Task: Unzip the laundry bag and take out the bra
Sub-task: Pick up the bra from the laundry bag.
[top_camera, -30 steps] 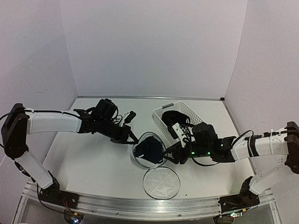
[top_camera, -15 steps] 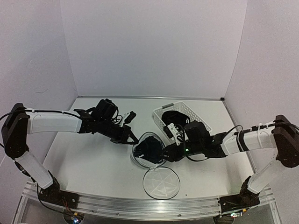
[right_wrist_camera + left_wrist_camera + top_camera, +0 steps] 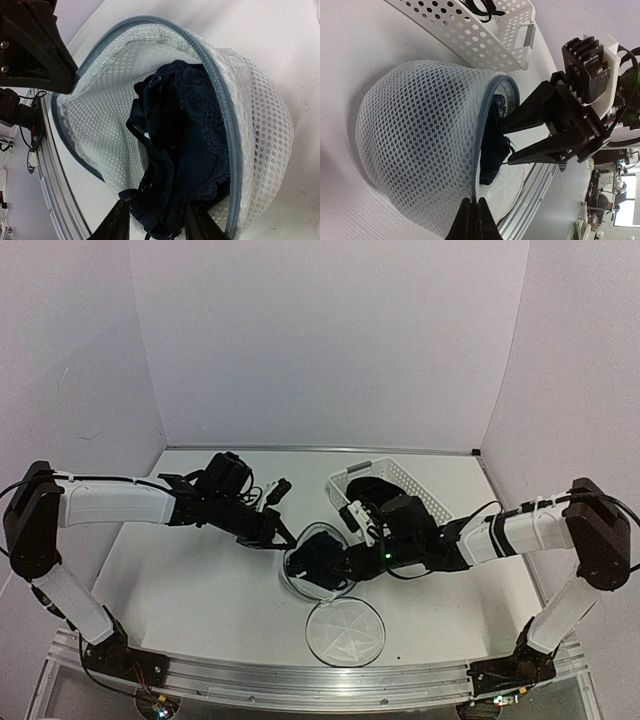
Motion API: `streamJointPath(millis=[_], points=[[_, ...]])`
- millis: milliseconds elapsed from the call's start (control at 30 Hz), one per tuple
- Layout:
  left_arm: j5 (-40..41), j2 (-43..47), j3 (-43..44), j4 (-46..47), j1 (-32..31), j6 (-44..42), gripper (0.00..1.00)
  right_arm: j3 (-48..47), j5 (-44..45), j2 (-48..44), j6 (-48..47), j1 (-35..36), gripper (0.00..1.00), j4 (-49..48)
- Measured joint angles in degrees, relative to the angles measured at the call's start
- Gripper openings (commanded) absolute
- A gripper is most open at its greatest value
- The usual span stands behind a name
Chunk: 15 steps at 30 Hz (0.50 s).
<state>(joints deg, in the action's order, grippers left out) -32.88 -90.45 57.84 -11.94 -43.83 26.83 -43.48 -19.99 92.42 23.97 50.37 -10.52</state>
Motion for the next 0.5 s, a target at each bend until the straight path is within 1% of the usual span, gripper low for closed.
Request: streamJointPath(millis=[100,300,400,500], points=[[0.00,0.00,0.00,0.02,0.00,0.00,0.00,-1.01,-0.07,1.20,0.15,-0.13,0.33,0.09],[0.02,0.00,0.00,0.02,0.00,-0.02,0.00,-4.17,2.21,3.19,0.24,-0.20,0.23,2.32],[0.02,0.00,0.00,0.02,-0.04,-0.02,0.00,-5.55,4.72,4.31,0.31,-0.20,0.23,4.00],[0.02,0.00,0.00,0.02,-0.11,-0.02,0.00,-6.49,6.84,5.05,0.31,-0.20,0.29,5.92]])
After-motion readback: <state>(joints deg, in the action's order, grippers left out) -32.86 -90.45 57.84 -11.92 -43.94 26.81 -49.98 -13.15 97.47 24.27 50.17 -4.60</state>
